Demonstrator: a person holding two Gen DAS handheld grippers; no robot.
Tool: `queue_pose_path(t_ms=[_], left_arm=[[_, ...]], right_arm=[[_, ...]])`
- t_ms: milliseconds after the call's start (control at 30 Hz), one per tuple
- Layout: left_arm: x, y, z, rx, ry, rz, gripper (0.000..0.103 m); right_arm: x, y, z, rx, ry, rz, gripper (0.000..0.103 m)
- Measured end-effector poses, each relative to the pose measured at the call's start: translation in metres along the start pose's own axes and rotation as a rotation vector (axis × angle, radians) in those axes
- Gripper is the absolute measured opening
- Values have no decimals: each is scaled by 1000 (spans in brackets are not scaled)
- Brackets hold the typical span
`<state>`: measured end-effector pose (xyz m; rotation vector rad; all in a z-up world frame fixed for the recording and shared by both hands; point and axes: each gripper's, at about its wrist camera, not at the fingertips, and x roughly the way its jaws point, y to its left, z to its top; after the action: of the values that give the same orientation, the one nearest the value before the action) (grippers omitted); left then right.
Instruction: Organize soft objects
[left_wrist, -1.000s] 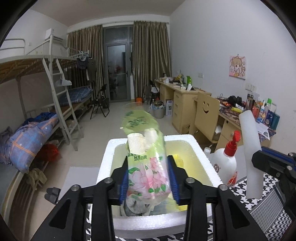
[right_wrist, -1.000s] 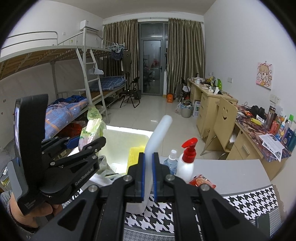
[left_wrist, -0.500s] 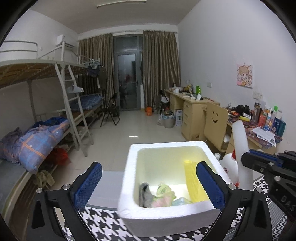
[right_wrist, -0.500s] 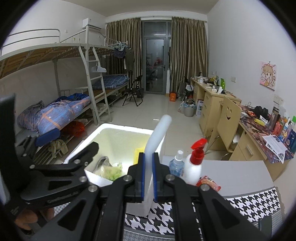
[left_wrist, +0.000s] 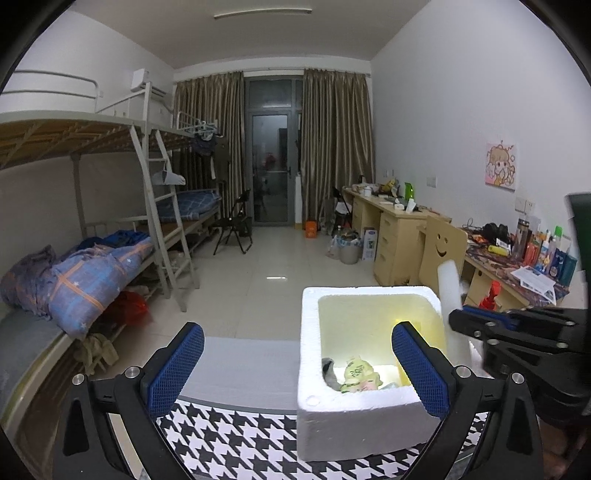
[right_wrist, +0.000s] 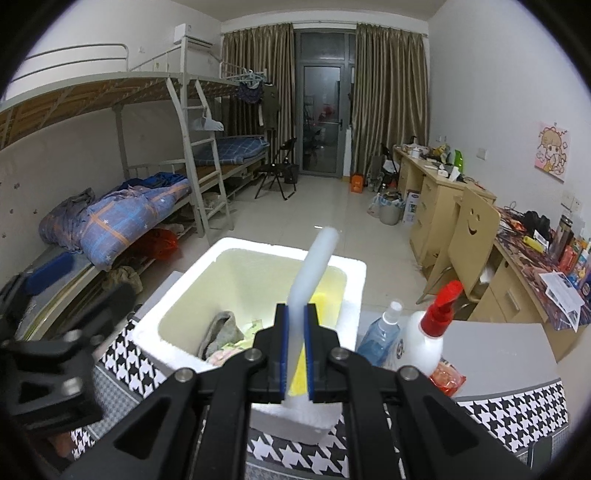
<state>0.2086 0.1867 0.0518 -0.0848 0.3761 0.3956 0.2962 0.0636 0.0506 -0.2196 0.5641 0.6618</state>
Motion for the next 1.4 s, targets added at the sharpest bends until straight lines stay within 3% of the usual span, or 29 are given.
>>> queue_pose_path(t_ms=[100,200,267,333,633,1100,1233,1400], left_arm=[[-1,4,0,-2,1,13,102],[0,7,0,-4,-2,18,102],[0,7,-1,0,3,12,102],[0,7,-2,-2,5,14,102],[-7,3,-3,-1,2,11,102],[-53,-8,-7,3,-22,-22,102],[-69,-12,-8,15,-33,-28,102],[-90,-16,-8,24,-51,-34,102]], right_arm=[[10,-3,-1,7,19,3,12],[18,-6,-1,22,39,-30,25],[20,-12,-1,45,49,-37,48],[16,-13,-2,59,39,-27,58],[-19,-11,-3,78,-45,-30,81],[-71,-2,-13,48,-108,-44,83],[-94,-1,-19,39,-166,-33,95],[-115,-2,-27,59,-183,-24,96]])
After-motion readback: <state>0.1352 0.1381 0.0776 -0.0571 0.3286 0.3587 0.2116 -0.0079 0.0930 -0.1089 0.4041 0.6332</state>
